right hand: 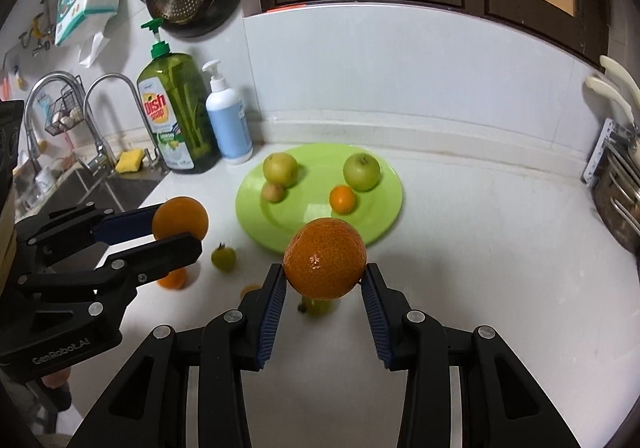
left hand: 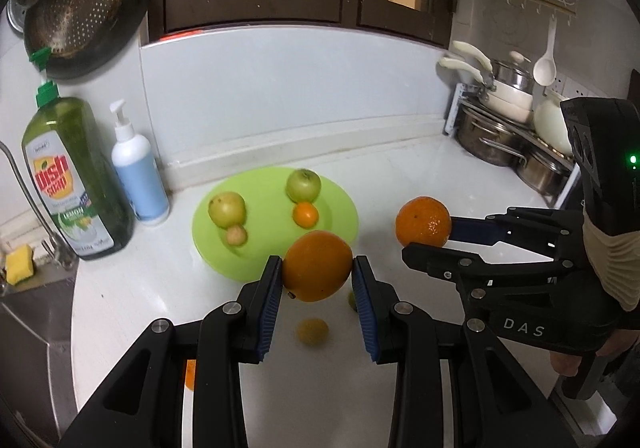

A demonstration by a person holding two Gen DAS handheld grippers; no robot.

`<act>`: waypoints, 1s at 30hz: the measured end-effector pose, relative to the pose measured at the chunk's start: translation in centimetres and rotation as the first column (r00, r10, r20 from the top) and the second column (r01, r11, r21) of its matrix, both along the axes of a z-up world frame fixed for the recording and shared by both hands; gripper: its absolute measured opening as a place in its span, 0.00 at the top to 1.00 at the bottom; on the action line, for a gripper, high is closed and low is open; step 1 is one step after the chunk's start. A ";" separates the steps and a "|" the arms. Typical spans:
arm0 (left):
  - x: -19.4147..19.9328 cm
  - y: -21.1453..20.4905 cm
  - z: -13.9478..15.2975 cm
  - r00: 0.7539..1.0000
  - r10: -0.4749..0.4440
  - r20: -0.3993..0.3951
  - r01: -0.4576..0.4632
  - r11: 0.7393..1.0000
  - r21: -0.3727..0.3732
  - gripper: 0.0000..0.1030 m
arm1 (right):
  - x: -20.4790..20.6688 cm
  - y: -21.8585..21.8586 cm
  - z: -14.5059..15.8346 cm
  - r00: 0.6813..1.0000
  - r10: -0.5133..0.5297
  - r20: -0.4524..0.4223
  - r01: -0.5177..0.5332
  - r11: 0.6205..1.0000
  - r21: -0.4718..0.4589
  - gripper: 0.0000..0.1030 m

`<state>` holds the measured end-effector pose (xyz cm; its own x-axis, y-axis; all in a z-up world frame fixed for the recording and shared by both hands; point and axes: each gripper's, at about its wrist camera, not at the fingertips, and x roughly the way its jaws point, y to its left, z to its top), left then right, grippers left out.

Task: Organize fruits
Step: 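Carry both oranges onto the green plate and open both tools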

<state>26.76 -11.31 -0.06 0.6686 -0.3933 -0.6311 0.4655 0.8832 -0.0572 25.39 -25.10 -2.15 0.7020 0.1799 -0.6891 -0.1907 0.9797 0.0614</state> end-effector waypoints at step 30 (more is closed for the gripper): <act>13.2 -2.1 -2.9 0.991 0.040 -0.130 -0.033 0.998 0.054 0.66 | 13.0 -2.0 -3.2 0.997 0.011 -0.076 -0.013 1.000 -0.026 0.61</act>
<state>39.97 -13.42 -2.95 0.5918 -0.3348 -0.7333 0.4246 0.9027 -0.0694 38.43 -27.08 -5.30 0.6456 0.1695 -0.7446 -0.1987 0.9788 0.0504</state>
